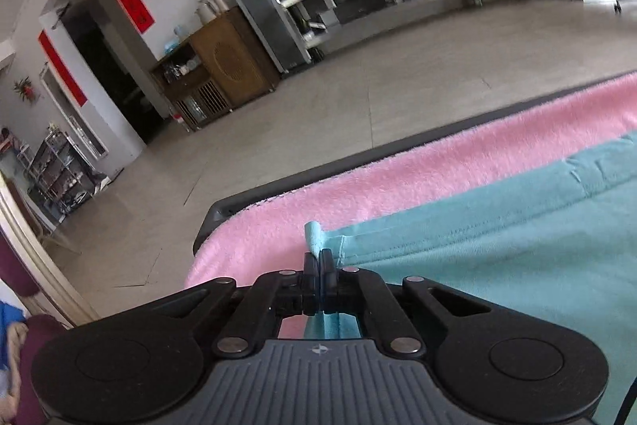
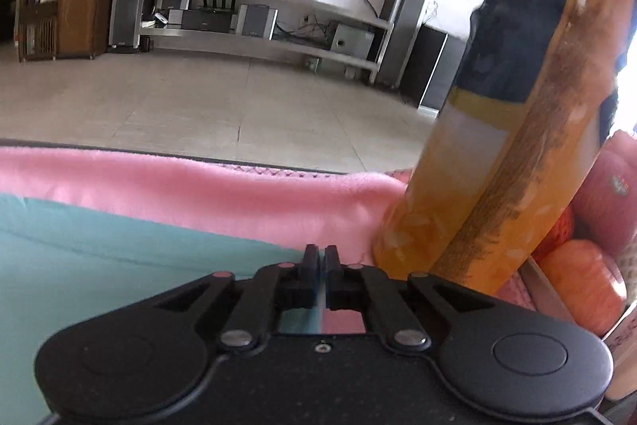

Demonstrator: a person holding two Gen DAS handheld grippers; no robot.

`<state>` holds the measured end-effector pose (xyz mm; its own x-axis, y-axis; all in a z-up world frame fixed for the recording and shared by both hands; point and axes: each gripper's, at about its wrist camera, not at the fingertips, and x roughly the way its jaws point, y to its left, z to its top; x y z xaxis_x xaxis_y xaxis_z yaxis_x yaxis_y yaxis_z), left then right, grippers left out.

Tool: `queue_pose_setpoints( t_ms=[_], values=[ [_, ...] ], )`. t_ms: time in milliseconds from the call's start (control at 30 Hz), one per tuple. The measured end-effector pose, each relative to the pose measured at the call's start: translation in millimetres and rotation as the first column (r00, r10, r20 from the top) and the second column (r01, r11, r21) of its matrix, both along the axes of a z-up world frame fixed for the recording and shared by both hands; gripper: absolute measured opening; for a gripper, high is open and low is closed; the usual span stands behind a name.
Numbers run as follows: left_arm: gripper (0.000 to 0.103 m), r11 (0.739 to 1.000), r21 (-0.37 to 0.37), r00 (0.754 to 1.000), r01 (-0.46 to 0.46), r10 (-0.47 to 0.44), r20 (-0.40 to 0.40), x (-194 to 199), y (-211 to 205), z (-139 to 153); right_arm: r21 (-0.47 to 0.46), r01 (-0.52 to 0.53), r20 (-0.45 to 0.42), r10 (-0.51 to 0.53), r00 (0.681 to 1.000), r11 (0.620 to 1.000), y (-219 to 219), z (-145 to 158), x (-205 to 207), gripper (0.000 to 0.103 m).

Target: Fold clothes

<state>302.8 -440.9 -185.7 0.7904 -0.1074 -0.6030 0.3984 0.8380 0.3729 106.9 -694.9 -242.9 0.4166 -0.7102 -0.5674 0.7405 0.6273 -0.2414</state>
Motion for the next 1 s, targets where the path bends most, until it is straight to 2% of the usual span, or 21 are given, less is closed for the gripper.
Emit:
queue_pose_setpoints(
  t_ms=[67,100,167,233,400,467,567,600,667,767,833,867,933,1000],
  values=[
    [0.015,1.000,0.021,1.000,-0.006,0.006,-0.001,-2,-1,0,0.047,-0.007,0.031,0.006,1.000,0.999,4,19,-14,0.007],
    [0.016,1.000,0.015,1.000,-0.024,0.024,0.001,-6,7,9,0.080,-0.013,0.055,0.008,0.998,0.997,6,31,-23,0.008],
    [0.019,0.999,-0.001,0.999,-0.035,0.035,-0.023,-18,31,30,0.154,-0.035,0.100,0.019,0.995,0.987,10,57,-45,0.018],
    [0.022,1.000,0.000,0.997,-0.028,0.028,-0.074,-35,56,46,0.222,-0.067,0.148,0.034,0.988,0.973,17,83,-74,0.020],
    [0.022,0.999,-0.032,0.982,0.030,-0.035,-0.184,-107,118,70,0.319,-0.121,0.241,0.043,0.970,0.940,51,132,-156,0.027],
    [0.028,0.996,-0.066,0.970,0.068,-0.081,-0.228,-141,138,73,0.343,-0.125,0.281,0.025,0.959,0.931,64,138,-186,0.027],
    [0.031,0.982,-0.152,0.952,0.115,-0.152,-0.265,-179,154,66,0.384,-0.130,0.358,-0.018,0.934,0.914,71,130,-216,0.028],
    [0.031,0.977,-0.179,0.951,0.116,-0.162,-0.263,-187,154,61,0.402,-0.131,0.362,-0.026,0.932,0.906,69,121,-218,0.028],
    [0.029,0.981,-0.169,0.953,0.095,-0.138,-0.268,-191,146,52,0.451,-0.125,0.327,-0.034,0.944,0.884,64,100,-211,0.027],
    [0.029,0.976,-0.196,0.962,0.091,-0.137,-0.236,-185,136,46,0.579,-0.135,0.244,-0.013,0.970,0.804,50,62,-196,0.025],
    [0.028,0.974,-0.216,0.961,0.074,-0.127,-0.244,-178,134,40,0.648,-0.138,0.213,-0.004,0.977,0.749,45,44,-190,0.024],
    [0.028,0.972,-0.226,0.961,0.064,-0.121,-0.249,-175,133,37,0.662,-0.138,0.200,0.004,0.980,0.737,45,38,-187,0.024],
    [0.024,0.972,-0.232,0.957,0.048,-0.111,-0.268,-168,130,28,0.653,-0.139,0.179,0.027,0.983,0.744,50,33,-183,0.025],
    [0.020,0.983,-0.179,0.953,0.026,-0.078,-0.293,-162,126,16,0.633,-0.139,0.156,0.050,0.986,0.761,55,29,-179,0.025]
  ],
)
